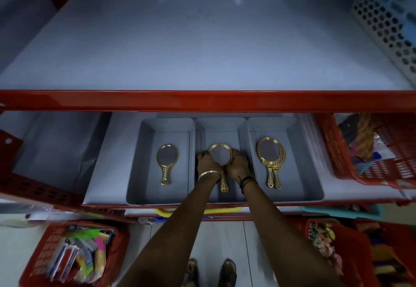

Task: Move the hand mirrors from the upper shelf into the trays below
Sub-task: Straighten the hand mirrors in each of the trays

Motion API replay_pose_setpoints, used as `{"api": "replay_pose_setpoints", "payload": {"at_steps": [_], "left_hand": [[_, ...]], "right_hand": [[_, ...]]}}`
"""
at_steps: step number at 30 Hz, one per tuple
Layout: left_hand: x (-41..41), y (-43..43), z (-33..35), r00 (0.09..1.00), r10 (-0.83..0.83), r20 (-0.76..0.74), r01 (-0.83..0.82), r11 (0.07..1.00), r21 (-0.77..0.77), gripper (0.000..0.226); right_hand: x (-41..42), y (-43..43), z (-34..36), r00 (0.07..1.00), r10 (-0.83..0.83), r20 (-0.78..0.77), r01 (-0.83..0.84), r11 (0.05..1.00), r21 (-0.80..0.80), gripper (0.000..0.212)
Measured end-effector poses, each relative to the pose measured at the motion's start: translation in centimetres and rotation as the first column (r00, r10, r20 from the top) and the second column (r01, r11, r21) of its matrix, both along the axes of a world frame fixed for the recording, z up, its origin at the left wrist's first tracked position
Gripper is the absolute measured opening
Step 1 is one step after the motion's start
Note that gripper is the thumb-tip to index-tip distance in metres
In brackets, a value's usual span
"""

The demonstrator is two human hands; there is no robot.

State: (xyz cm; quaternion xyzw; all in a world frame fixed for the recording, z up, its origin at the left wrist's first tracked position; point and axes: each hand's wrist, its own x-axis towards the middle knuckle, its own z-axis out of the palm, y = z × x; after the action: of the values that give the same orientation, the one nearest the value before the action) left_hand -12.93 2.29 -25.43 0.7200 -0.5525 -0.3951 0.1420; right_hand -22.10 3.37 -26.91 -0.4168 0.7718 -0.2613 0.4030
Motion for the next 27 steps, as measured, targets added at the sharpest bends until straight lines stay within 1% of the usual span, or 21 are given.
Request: {"api": "replay_pose_setpoints", "payload": {"at_steps": [6, 17, 20, 27], "left_hand": [[0.4, -0.1, -0.3, 1.0, 0.003, 0.009, -0.002, 0.998, -0.07, 0.033], [0.4, 0.0, 0.0, 0.998, -0.036, 0.059, 0.041, 0.996, -0.079, 0.04], [0.4, 0.1, 0.1, 0.997, -0.042, 0.07, 0.048, 0.995, -0.083, 0.04], [0.4, 0.3, 0.4, 0.997, -0.045, 0.069, 0.052, 0.994, -0.091, 0.04]], "right_hand": [[-0.1, -0.1, 0.2, 0.999, 0.041, -0.019, -0.041, 0.999, 0.016, 0.049], [-0.3, -0.1, 0.5, 0.998, 0.056, -0.003, -0.056, 0.998, -0.017, 0.036], [-0.4, 0.0, 0.5, 0.996, 0.084, -0.023, -0.084, 0.996, -0.023, 0.036], [-0.6, 0.2, 1.2, 0.996, 0.093, 0.008, -0.092, 0.995, -0.043, 0.035]]}}
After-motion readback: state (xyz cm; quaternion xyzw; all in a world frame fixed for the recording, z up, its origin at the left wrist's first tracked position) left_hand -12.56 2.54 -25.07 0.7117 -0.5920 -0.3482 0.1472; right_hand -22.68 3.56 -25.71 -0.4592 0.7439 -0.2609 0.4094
